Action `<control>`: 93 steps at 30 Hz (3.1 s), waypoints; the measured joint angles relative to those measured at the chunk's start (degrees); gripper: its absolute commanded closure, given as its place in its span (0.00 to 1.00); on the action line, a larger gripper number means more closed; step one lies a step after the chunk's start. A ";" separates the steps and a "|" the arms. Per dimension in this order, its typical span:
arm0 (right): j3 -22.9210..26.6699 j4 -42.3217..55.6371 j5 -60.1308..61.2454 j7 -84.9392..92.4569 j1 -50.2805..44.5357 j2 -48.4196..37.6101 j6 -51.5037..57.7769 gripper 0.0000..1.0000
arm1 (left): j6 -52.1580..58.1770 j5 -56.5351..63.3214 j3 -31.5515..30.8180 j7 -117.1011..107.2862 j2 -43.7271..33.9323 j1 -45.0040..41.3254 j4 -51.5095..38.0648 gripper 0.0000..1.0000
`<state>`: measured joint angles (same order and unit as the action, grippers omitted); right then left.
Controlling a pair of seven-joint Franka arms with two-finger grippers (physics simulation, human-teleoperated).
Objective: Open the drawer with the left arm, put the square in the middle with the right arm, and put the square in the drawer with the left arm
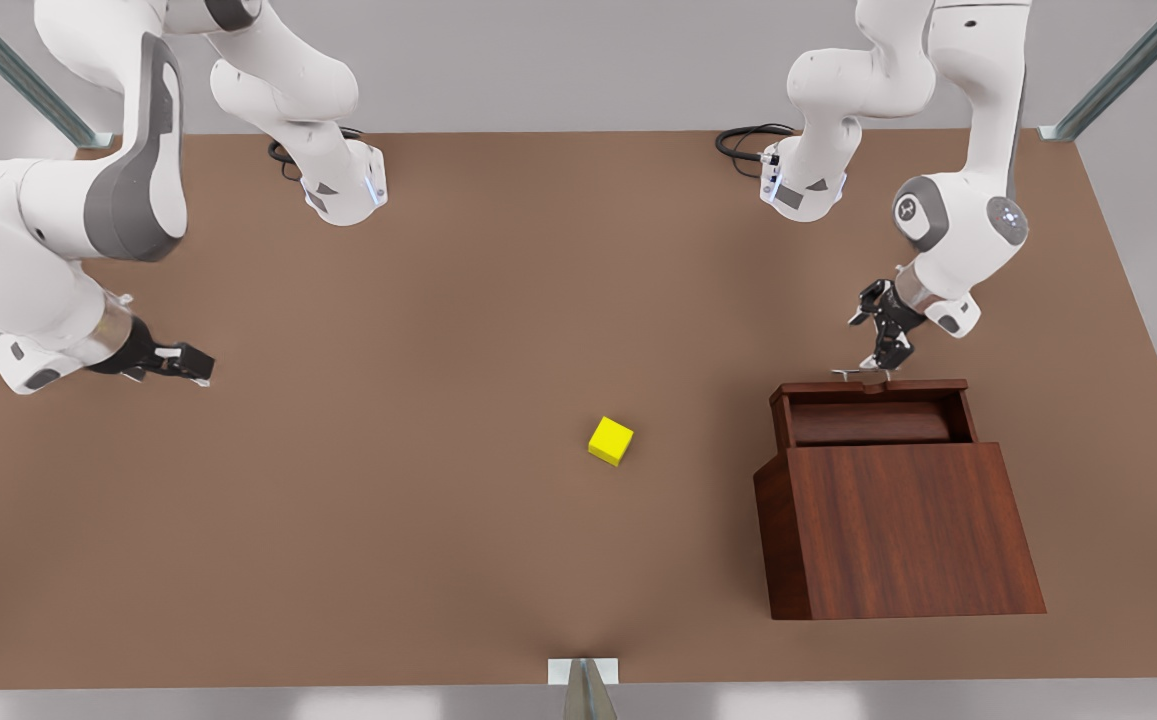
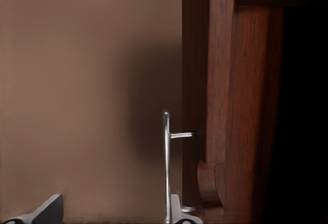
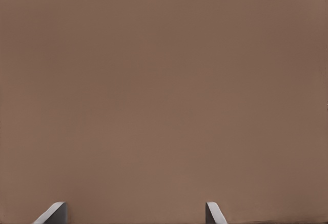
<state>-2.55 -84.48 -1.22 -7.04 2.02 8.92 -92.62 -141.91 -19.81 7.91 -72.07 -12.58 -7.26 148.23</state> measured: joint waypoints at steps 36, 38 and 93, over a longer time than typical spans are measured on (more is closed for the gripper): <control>0.17 3.71 0.61 0.01 0.66 0.84 0.24 0.00 | 20.97 21.43 -12.93 62.55 59.36 -27.01 -73.26 0.00; 0.26 4.30 0.63 0.01 0.86 0.84 0.56 0.00 | 20.97 21.54 -12.92 62.89 59.59 -27.01 -73.17 0.00; 0.18 6.61 1.29 -0.25 1.96 2.42 -0.59 0.00 | 17.35 25.19 -12.75 62.19 64.41 -27.80 -73.43 0.28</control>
<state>-2.37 -77.87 0.07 -7.29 3.98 11.34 -93.21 -124.55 5.39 -4.84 -9.88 51.84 -35.07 74.79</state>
